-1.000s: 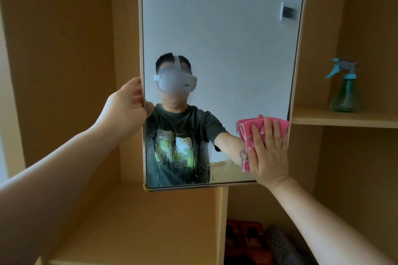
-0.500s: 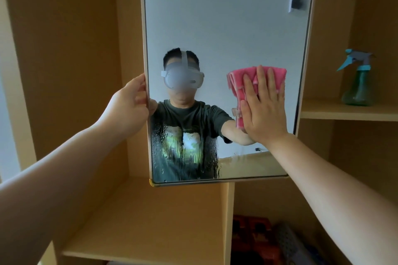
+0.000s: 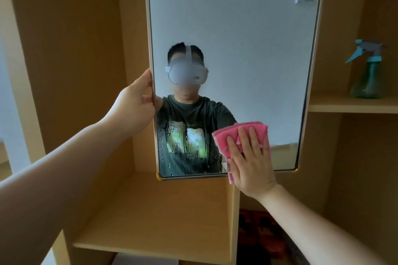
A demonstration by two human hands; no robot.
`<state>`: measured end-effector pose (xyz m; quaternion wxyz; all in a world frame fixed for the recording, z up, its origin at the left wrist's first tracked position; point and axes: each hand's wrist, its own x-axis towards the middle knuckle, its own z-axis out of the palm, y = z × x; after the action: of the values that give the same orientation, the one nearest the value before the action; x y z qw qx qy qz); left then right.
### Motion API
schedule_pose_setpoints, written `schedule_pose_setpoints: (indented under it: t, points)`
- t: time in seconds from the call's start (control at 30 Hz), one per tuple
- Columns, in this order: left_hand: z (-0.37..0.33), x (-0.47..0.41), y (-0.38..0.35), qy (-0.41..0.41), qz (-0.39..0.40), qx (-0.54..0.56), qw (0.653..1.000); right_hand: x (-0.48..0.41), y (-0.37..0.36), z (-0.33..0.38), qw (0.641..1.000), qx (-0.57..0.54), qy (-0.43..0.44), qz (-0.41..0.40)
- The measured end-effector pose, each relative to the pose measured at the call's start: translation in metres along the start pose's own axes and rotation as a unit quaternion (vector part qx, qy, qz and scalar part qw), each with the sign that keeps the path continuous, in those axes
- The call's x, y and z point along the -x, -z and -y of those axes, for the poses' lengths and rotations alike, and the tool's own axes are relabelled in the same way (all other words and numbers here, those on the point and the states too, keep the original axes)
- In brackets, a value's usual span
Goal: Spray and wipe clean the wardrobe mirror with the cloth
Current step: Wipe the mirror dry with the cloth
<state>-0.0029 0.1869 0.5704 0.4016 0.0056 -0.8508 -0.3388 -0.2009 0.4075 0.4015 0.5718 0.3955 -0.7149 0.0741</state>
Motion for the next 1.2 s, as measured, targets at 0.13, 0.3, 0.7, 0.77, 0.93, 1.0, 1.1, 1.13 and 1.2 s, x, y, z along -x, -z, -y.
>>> schedule_pose_setpoints:
  t: [0.13,0.3,0.7,0.77,0.93,1.0,1.1,1.13,1.2]
  points:
    - [0.000,0.001,0.000,-0.002,0.004,-0.006,1.000,0.001,0.000,0.005,1.000,0.000,0.008,-0.004]
    - [0.000,0.000,0.000,0.000,0.017,-0.010,1.000,-0.012,0.000,0.002,1.000,0.005,0.019,-0.015]
    - [0.005,-0.004,0.003,0.014,0.038,-0.024,0.999,-0.123,0.028,0.012,0.998,0.006,0.038,-0.056]
    - [0.006,-0.005,0.003,0.019,0.041,-0.023,0.999,-0.128,0.027,0.016,0.998,0.011,0.030,-0.050]
    - [0.008,-0.005,0.002,0.021,0.039,-0.012,0.999,-0.123,0.022,0.017,0.998,0.023,0.031,-0.055]
    - [0.008,-0.006,0.003,0.024,0.040,-0.006,0.999,-0.119,0.020,0.022,0.998,0.012,0.031,-0.060]
    - [0.008,-0.006,0.003,0.014,0.043,-0.004,0.999,-0.100,0.010,0.033,0.996,-0.010,0.062,-0.063]
    - [0.008,-0.006,0.002,0.011,0.043,-0.004,0.999,-0.090,0.006,0.039,0.995,-0.017,0.078,-0.058]
    - [0.009,-0.006,0.002,0.011,0.037,-0.007,0.999,-0.069,-0.002,0.053,0.993,-0.028,0.105,-0.045]
